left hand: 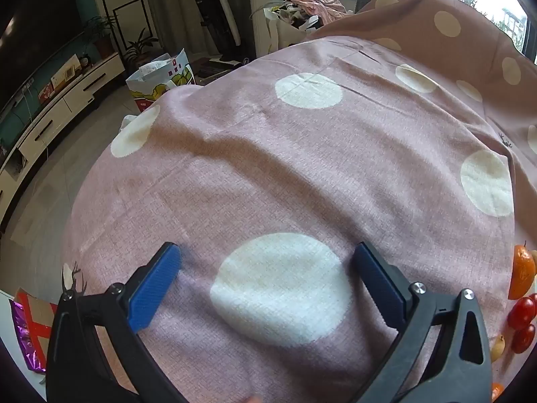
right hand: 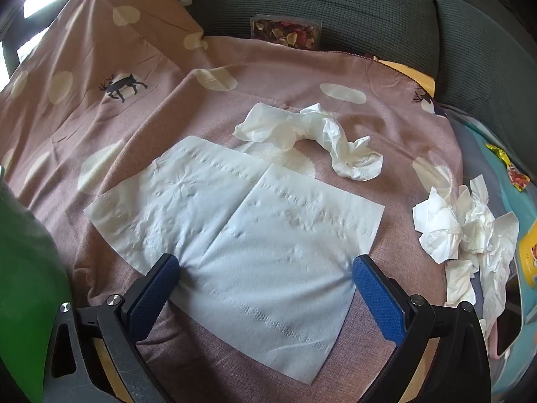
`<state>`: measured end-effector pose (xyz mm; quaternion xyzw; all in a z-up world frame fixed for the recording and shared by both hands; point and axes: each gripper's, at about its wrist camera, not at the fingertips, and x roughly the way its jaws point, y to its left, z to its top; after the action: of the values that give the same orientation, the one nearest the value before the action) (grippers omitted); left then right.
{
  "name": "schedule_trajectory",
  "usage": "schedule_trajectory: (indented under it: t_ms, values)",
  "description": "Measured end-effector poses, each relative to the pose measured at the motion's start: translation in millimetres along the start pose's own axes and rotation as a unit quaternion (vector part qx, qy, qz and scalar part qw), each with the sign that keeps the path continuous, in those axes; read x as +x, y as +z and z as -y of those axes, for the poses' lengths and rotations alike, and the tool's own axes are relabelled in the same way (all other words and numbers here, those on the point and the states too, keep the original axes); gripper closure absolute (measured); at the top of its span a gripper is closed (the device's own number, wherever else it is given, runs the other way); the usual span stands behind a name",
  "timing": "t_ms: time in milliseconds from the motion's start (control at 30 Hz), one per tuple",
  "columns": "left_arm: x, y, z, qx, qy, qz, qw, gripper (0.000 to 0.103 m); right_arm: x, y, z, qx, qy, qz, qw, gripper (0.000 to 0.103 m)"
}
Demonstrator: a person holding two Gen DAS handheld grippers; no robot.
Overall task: Organize fruits
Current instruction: 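Move the right gripper toward the large orange on the cloth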
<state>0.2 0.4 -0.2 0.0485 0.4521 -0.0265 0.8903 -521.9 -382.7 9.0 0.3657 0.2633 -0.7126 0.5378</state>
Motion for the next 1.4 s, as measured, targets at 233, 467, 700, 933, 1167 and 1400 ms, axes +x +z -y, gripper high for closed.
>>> schedule_trajectory:
  t_ms: [233, 467, 700, 933, 1167, 1400]
  values:
    - [-3, -2, -1, -0.002, -0.004, 0.000, 1.0000, 0.000, 0, 0, 0, -0.001, -0.001, 0.001, 1.000, 0.001]
    - [-23, -7, 10, 0.029, -0.047, 0.007, 0.9984, 0.008, 9, 11, -11, -0.025, -0.009, -0.009, 1.000, 0.000]
    - [-83, -12, 5, 0.033, -0.125, 0.069, 0.9892, 0.008, 3, 9, -4, -0.013, 0.016, -0.008, 1.000, 0.002]
    - [-126, -25, 18, 0.083, -0.192, 0.095, 0.9732, 0.008, -83, 12, 2, -0.034, 0.049, 0.090, 0.994, 0.006]
    - [-149, -35, 25, 0.109, -0.251, 0.090, 0.9575, 0.009, -198, -9, -38, -0.125, 0.197, 0.201, 0.951, 0.006]
    - [-162, -48, 37, 0.150, -0.290, 0.076, 0.9422, 0.009, -220, -53, -103, -0.200, 0.367, 0.110, 0.902, 0.009]
